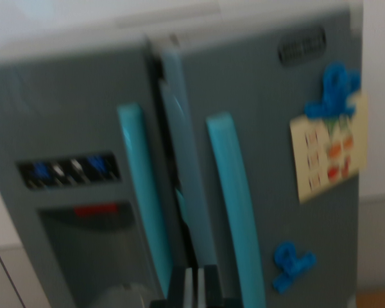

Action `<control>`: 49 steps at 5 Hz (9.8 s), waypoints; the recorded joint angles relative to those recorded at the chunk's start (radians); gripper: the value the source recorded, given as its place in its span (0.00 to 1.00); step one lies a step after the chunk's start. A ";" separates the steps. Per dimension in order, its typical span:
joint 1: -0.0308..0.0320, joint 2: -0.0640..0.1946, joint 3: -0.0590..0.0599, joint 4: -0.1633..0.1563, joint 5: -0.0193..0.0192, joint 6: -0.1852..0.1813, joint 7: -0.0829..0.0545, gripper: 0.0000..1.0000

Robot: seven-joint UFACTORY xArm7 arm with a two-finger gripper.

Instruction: Close fridge door

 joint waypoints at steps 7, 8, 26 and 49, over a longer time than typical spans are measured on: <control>-0.0006 0.263 -0.054 0.076 0.0000 -0.004 0.000 1.00; -0.0006 0.263 -0.054 0.076 0.0000 -0.004 0.000 1.00; -0.0006 0.769 -0.024 0.405 0.0000 -0.005 0.000 1.00; -0.0006 0.901 -0.006 0.524 0.0000 -0.005 0.000 1.00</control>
